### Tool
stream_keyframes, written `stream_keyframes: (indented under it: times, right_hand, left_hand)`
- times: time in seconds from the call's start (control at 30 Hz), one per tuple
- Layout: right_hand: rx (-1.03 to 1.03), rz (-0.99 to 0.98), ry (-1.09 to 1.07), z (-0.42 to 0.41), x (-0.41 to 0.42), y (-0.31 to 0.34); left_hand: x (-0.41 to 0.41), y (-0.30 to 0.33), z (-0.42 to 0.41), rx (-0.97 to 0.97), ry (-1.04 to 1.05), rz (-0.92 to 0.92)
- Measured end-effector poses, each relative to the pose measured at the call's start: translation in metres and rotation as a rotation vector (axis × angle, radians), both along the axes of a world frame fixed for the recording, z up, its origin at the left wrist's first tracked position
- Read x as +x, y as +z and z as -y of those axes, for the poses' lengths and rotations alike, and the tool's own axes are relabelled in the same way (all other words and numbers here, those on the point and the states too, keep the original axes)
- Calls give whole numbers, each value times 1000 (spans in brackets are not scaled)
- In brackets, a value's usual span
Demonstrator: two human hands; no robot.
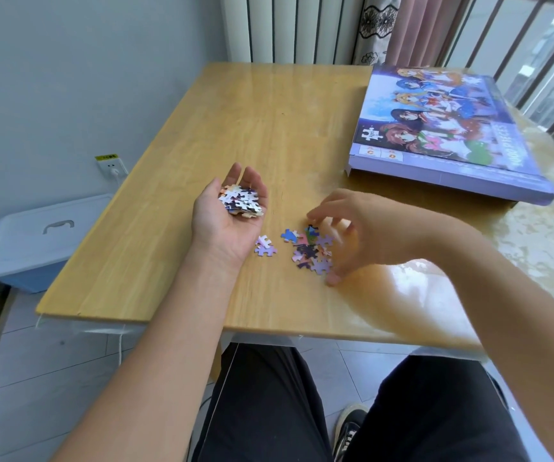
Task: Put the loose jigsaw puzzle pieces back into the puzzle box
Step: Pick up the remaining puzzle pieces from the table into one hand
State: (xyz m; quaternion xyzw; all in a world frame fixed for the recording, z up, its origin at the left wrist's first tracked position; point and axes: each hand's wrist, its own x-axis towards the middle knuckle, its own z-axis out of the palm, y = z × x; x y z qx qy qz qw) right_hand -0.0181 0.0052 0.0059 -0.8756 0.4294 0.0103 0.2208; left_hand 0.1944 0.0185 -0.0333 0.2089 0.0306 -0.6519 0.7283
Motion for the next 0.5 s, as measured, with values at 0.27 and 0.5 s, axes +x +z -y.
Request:
stream_keyframes:
  times: [0.27, 0.5]
  right_hand:
    - [-60, 137, -34, -2, 15, -7]
    - [-15, 113, -46, 4, 19, -7]
  left_hand:
    - [0, 1, -2, 3, -12, 3]
    - [0, 1, -2, 8, -16, 8]
